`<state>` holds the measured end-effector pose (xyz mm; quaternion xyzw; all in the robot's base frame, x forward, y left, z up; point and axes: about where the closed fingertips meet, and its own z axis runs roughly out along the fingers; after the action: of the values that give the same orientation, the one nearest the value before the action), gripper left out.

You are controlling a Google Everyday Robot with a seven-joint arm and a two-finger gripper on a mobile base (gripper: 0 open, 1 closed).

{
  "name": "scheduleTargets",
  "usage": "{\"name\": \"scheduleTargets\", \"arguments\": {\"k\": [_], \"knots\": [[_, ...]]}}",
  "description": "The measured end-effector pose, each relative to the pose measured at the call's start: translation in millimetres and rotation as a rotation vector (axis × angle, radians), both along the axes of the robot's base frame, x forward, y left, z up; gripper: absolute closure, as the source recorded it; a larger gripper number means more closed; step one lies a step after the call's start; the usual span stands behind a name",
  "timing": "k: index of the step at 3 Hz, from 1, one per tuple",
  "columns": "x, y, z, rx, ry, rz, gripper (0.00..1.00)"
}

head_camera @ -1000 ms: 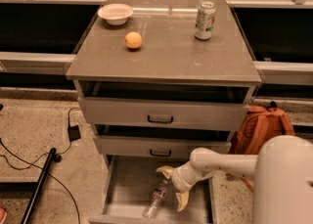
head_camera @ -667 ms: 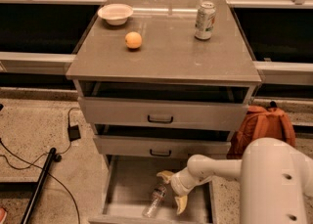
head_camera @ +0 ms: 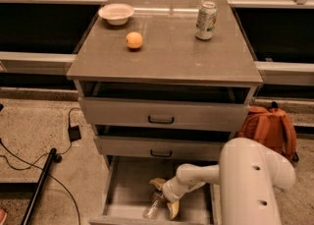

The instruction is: Pick water bottle from bottom drawer and place on counter

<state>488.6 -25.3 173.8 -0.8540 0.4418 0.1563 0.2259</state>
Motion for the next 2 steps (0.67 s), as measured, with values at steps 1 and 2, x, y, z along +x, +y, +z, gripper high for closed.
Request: {"name": "scheduleTargets", "arguments": {"k": [1,2], "knots": [[1,18,-20,-0.015,-0.003,0.026,0.13],[0,30,-38,-0.023,0.003,0.044,0.35]]}}
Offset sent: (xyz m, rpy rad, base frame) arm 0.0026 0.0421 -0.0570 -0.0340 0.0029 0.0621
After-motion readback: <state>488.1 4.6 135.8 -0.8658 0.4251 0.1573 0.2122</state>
